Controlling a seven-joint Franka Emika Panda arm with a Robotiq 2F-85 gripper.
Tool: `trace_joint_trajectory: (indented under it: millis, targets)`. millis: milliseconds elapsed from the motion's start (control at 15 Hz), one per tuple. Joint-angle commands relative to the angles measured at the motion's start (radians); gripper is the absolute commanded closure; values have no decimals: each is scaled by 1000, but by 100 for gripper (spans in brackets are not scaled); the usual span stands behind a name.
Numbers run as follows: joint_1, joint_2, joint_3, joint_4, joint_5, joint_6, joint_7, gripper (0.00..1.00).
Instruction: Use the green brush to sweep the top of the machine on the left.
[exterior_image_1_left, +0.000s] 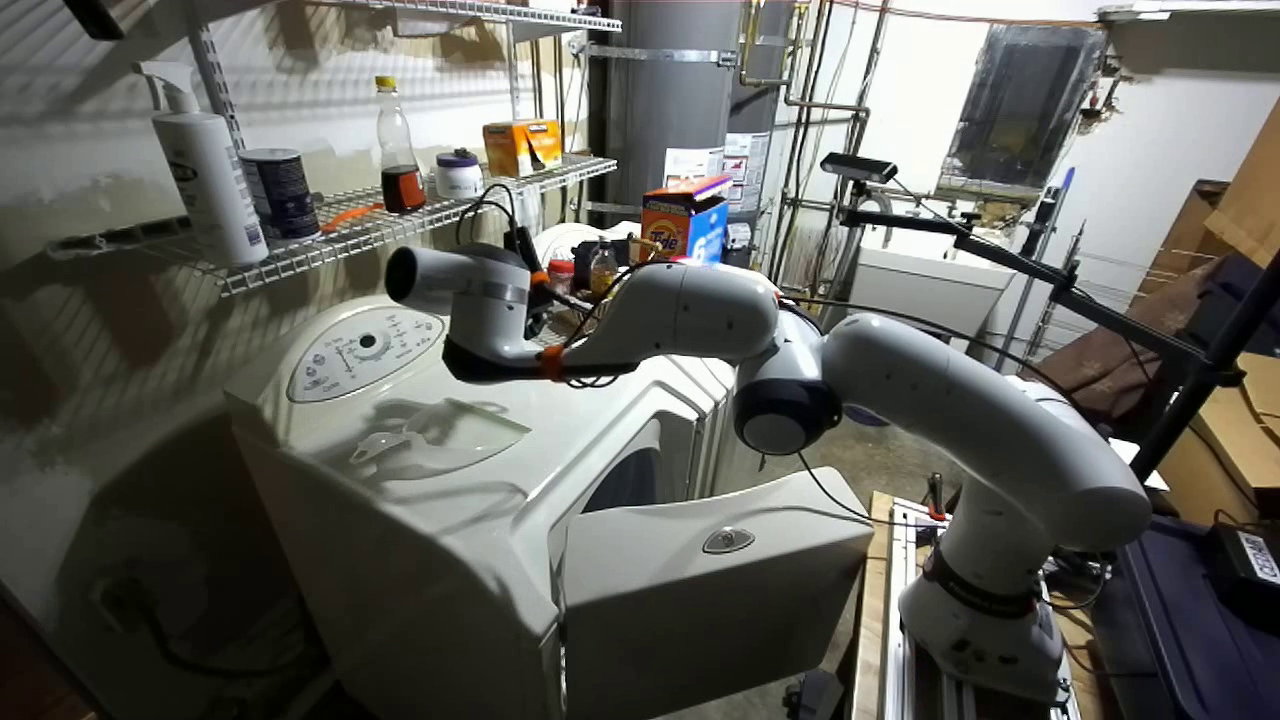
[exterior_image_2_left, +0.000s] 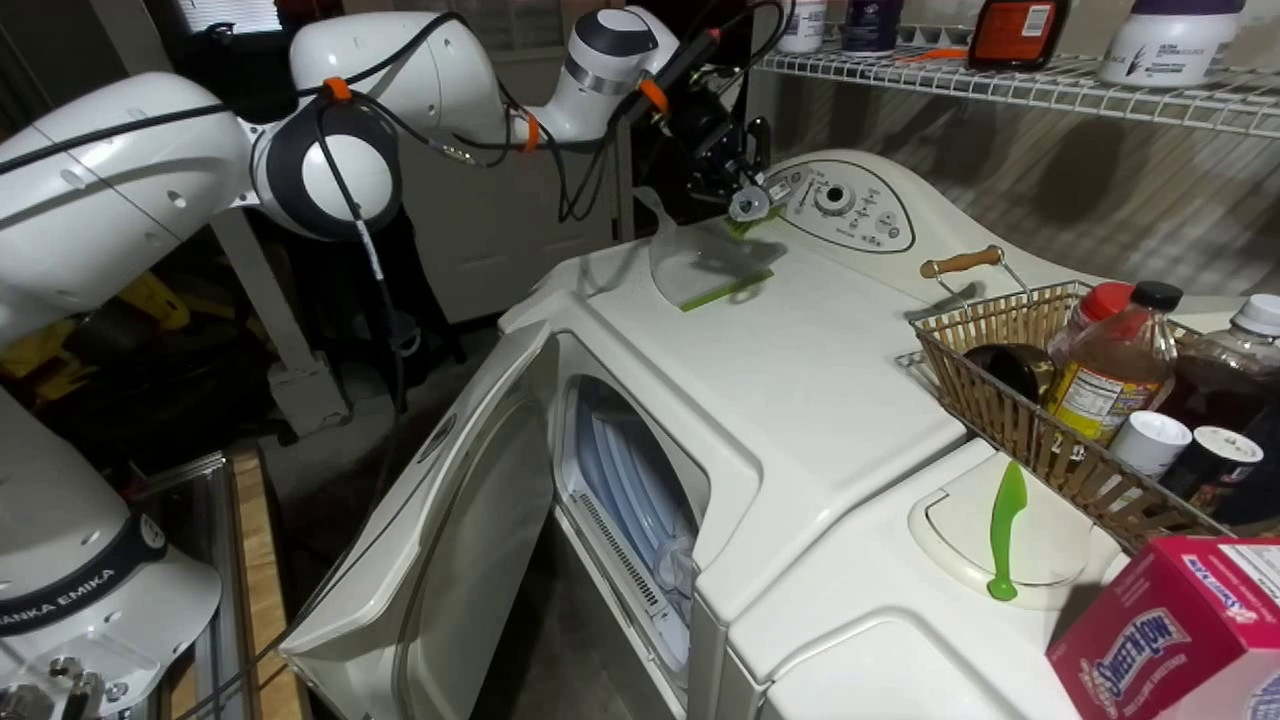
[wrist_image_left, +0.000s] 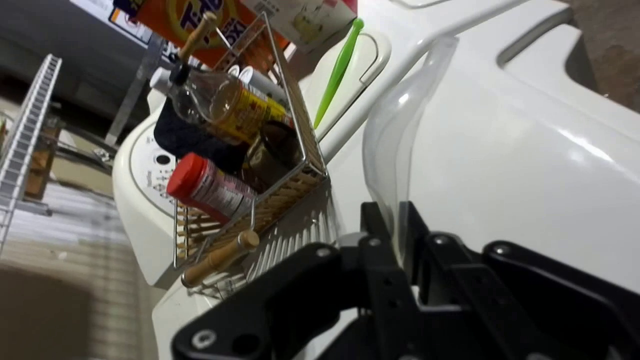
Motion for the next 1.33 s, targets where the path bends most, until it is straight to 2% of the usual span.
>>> trace_joint_trajectory:
  millis: [0,467,667,933,1267]
  targets:
    - [21,-33,-24,-22,-5,-50,138,97]
    - [-44,-13,-62,2,0,-75,369,97]
    - [-95,21,-53,26,14,-91,383,97]
    - [-152,72,-16,27,54,-50,346,97]
    - [-196,143,-12,39,96,14,361,97]
